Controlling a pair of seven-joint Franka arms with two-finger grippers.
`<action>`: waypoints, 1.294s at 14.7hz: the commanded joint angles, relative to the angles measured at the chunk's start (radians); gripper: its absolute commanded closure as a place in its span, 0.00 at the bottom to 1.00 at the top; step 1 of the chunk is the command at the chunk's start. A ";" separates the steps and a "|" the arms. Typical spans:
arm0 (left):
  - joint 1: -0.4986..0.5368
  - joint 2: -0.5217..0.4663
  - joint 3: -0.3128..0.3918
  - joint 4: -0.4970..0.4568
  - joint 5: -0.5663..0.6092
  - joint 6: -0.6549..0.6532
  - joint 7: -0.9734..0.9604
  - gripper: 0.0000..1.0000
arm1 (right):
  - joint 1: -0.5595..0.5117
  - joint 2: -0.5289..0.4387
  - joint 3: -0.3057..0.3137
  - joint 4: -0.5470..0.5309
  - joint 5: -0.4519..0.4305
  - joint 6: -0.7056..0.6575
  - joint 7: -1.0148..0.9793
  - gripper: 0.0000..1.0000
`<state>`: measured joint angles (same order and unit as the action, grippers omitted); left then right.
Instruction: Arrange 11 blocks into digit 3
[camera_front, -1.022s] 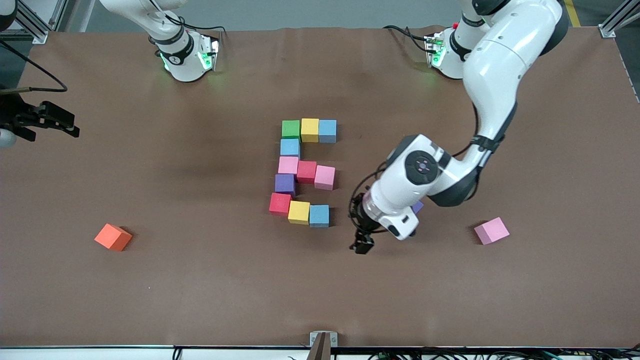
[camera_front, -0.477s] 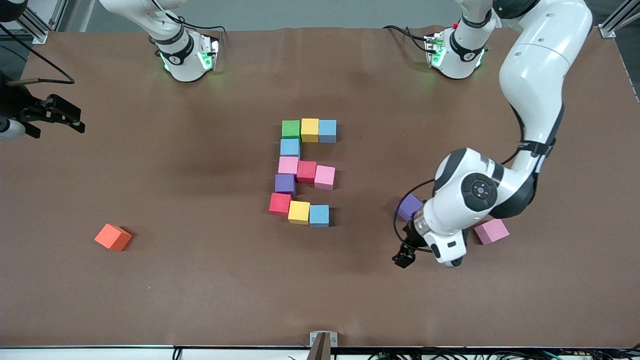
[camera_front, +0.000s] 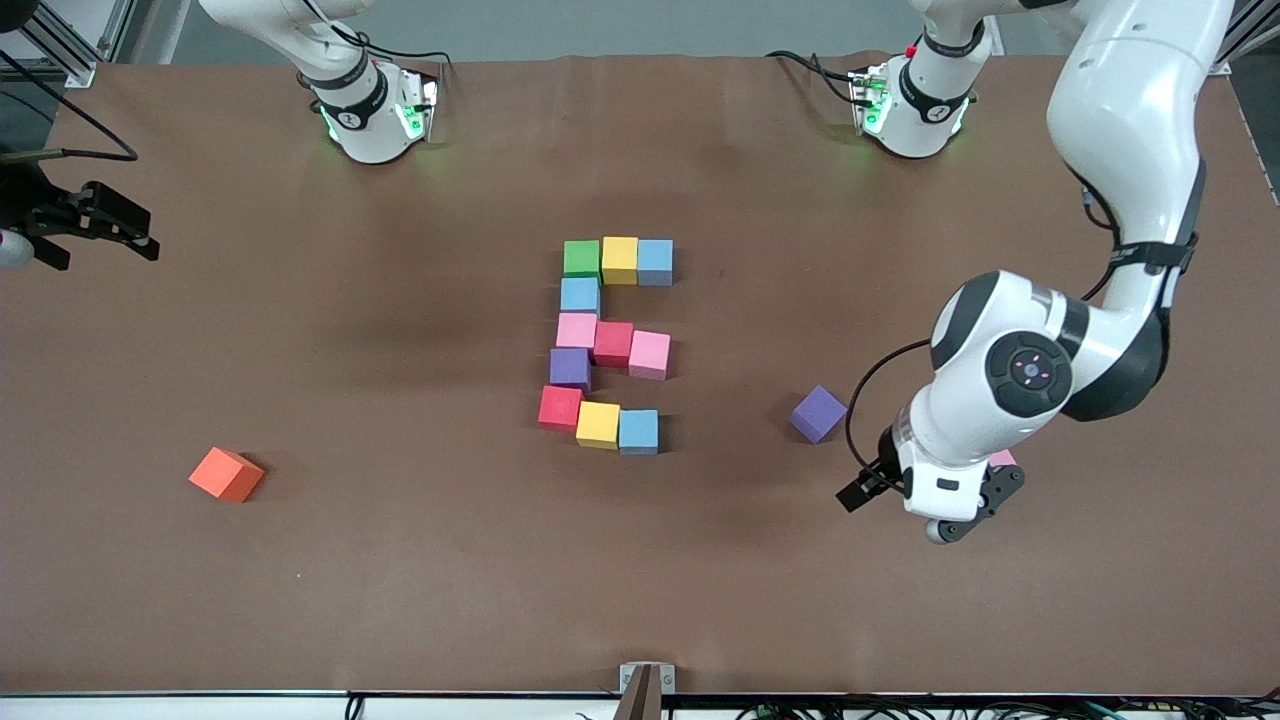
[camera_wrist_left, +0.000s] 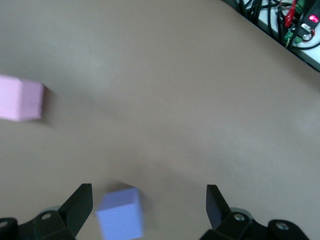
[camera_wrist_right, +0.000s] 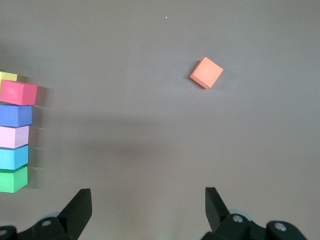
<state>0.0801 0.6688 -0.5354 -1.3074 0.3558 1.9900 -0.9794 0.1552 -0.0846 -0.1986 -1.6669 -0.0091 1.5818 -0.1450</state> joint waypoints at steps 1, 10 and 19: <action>0.012 -0.153 0.069 -0.088 -0.003 -0.025 0.216 0.00 | 0.000 -0.035 -0.001 -0.030 -0.023 -0.008 0.004 0.00; -0.002 -0.429 0.466 -0.107 -0.357 -0.147 0.834 0.00 | -0.002 -0.037 -0.004 -0.027 -0.023 -0.020 0.002 0.00; 0.024 -0.592 0.445 -0.260 -0.353 -0.263 0.861 0.00 | -0.016 -0.035 -0.002 -0.013 -0.022 -0.036 0.001 0.00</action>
<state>0.1073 0.1340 -0.0774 -1.4543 0.0104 1.6854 -0.1376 0.1462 -0.0935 -0.2093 -1.6668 -0.0105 1.5519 -0.1450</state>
